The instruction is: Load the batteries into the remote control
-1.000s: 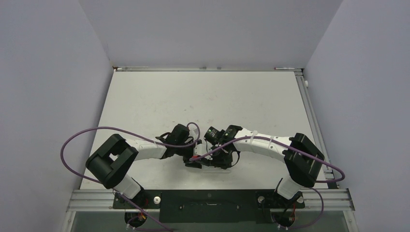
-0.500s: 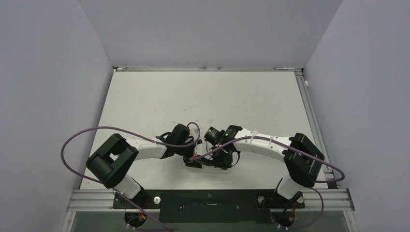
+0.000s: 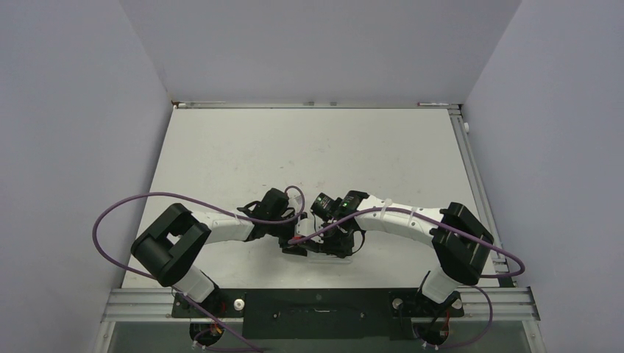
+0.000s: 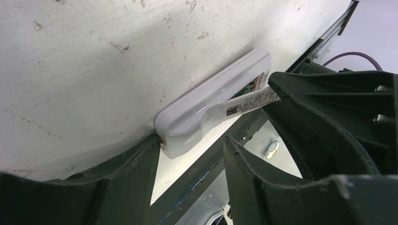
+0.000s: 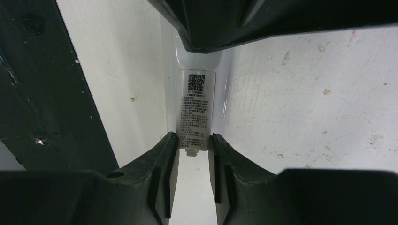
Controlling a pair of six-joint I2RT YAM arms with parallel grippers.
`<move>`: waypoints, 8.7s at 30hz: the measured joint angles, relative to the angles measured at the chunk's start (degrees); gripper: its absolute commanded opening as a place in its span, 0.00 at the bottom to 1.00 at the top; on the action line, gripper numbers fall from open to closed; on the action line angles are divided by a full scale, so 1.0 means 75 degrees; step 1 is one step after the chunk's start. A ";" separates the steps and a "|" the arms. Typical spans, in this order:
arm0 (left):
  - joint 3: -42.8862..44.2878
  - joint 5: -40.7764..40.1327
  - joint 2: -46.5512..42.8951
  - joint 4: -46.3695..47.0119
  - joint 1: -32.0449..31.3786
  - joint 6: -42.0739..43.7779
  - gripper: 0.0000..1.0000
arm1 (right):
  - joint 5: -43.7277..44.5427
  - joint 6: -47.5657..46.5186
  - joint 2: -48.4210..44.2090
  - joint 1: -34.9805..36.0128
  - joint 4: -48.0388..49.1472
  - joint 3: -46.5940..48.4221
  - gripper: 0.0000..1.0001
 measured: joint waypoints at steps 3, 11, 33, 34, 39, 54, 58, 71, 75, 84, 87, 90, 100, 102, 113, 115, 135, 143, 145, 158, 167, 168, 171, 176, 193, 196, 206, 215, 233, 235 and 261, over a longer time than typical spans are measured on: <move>0.0000 -0.0009 0.0000 0.0000 -0.0009 0.0000 0.49 | -0.0003 0.0000 0.0000 0.0000 0.0003 0.0000 0.30; 0.0000 -0.0029 0.0000 0.0006 -0.0026 0.0000 0.49 | -0.0064 0.0003 0.0000 0.0009 0.0160 0.0000 0.34; -0.0009 -0.0198 -0.0102 -0.0006 -0.0035 0.0003 0.50 | 0.0254 0.0982 -0.1314 -0.0003 0.0554 -0.0017 0.34; -0.0017 -0.0230 -0.0117 -0.0009 -0.0032 0.0003 0.50 | 0.0356 0.1224 -0.1536 -0.0012 0.0664 -0.0041 0.33; -0.0090 -0.0361 -0.0262 -0.0070 -0.0041 0.0003 0.50 | 0.0787 0.2506 -0.2229 -0.0009 0.0979 -0.0087 0.24; -0.0189 -0.0737 -0.0944 -0.0460 -0.0047 -0.0026 0.50 | 0.1801 0.6301 -0.2786 -0.0006 0.1349 -0.0880 0.09; -0.0216 -0.0880 -0.1367 -0.0673 -0.0047 -0.0029 0.50 | 0.1953 0.7085 -0.2594 0.0006 0.1367 -0.0901 0.09; -0.0277 -0.1174 -0.2836 -0.1542 0.0020 -0.0009 0.50 | 0.2468 0.8271 -0.2078 0.0297 0.1536 -0.1320 0.09; -0.0277 -0.1198 -0.3144 -0.1754 0.0079 0.0006 0.50 | 0.2547 0.8469 -0.1947 0.0405 0.1620 -0.1408 0.09; -0.0277 -0.1221 -0.3360 -0.2028 0.0131 0.0061 0.50 | 0.2675 0.8862 -0.1434 0.0589 0.1979 -0.1929 0.09; -0.0283 -0.1221 -0.3360 -0.2040 0.0143 0.0067 0.50 | 0.2716 0.8961 -0.1405 0.0638 0.2218 -0.1932 0.09; -0.0309 -0.1218 -0.3360 -0.2046 0.0143 0.0096 0.50 | 0.2757 0.9028 -0.1384 0.0664 0.2489 -0.1973 0.09; -0.0391 -0.1221 -0.3360 -0.2049 0.0172 0.0111 0.50 | 0.2900 0.9095 -0.1367 0.0694 0.2562 -0.1970 0.09; -0.0391 -0.1221 -0.3363 -0.2049 0.0175 0.0111 0.50 | 0.2923 0.9095 -0.1358 0.0694 0.2538 -0.1950 0.10; -0.0364 -0.1323 -0.3786 -0.2422 0.0303 0.0210 0.59 | 0.3445 0.8819 -0.1510 0.0694 0.1888 -0.1247 0.31; -0.0271 -0.1355 -0.3853 -0.2620 0.0367 0.0280 0.61 | 0.3605 0.8705 -0.1705 0.0691 0.1856 -0.1017 0.35; 0.1218 -0.2165 -0.5458 -0.4229 0.0679 0.1329 0.81 | 0.2702 0.6044 -0.2649 0.0076 0.1964 -0.0685 0.78; 0.1256 -0.2626 -0.6525 -0.4660 0.0685 0.1384 0.88 | 0.1690 0.4436 -0.1906 0.0230 0.1434 -0.0615 0.76; 0.1256 -0.2736 -0.6814 -0.4776 0.0685 0.1381 0.91 | 0.1606 0.4127 -0.1778 0.0344 0.1314 -0.0615 0.76; 0.1297 -0.2964 -0.7519 -0.5158 0.0685 0.1373 0.96 | 0.1090 0.2582 -0.0979 0.0466 0.1408 -0.0697 0.75; 0.1346 -0.2964 -0.7761 -0.5278 0.0685 0.1373 0.96 | 0.0994 0.2352 -0.0020 0.0501 0.1495 -0.0699 0.73; 0.1346 -0.2964 -0.7778 -0.5289 0.0685 0.1376 0.96 | 0.0994 0.2340 0.0044 0.0501 0.1495 -0.0699 0.72; 0.1346 -0.2967 -0.7816 -0.5333 0.0685 0.1376 0.96 | 0.1005 0.2331 0.0175 0.0551 0.1492 -0.0699 0.69; 0.1346 -0.2964 -0.7816 -0.5388 0.0685 0.1376 0.96 | 0.1102 0.2331 0.0379 0.0699 0.1495 -0.0697 0.59; 0.1346 -0.2999 -0.7918 -0.5394 0.0685 0.1381 0.96 | 0.1061 0.2693 0.0697 0.0533 0.1139 -0.0326 0.09; 0.1346 -0.3002 -0.7959 -0.5391 0.0685 0.1381 0.96 | 0.0883 0.2973 0.0638 0.0227 0.1204 -0.0326 0.09; 0.1291 -0.2917 -0.7979 -0.5199 0.0685 0.1314 0.96 | 0.0079 0.3669 -0.0562 -0.1110 0.1728 -0.0431 0.08; 0.0769 -0.2465 -0.7927 -0.4631 0.0685 0.0866 0.96 | -0.1565 0.4366 -0.1711 -0.1778 0.2489 -0.1046 0.09; -0.0373 -0.0956 -0.6971 -0.1612 0.0685 -0.0227 0.96 | -0.4884 0.7746 -0.2675 -0.2276 0.6304 -0.2597 0.09; -0.0376 -0.0863 -0.6843 -0.1352 0.0685 -0.0277 0.96 | -0.5059 0.8212 -0.2786 -0.2276 0.6822 -0.2739 0.09; -0.0548 -0.0635 -0.6292 0.1274 0.0685 -0.1233 0.91 | -0.5543 1.0896 -0.3051 -0.1795 0.9891 -0.2973 0.09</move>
